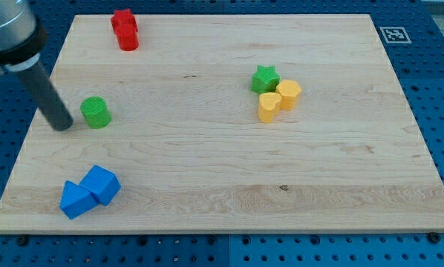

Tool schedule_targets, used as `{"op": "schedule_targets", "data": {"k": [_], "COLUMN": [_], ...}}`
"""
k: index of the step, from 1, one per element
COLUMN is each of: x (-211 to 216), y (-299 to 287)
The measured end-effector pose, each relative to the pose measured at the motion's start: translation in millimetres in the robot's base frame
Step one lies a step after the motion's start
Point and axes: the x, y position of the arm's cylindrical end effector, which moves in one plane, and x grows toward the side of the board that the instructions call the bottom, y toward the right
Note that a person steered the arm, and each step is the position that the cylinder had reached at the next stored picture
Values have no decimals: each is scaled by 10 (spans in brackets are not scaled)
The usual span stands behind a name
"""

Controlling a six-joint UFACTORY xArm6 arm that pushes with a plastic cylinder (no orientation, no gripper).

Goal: Push green circle into green star

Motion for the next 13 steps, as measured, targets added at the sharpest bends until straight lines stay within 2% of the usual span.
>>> {"op": "schedule_targets", "data": {"k": [1,2,4,5,6,8,13], "x": [-152,-52,266,339,122,-154,-243], "y": [56,248,275,522,608,288,705]}}
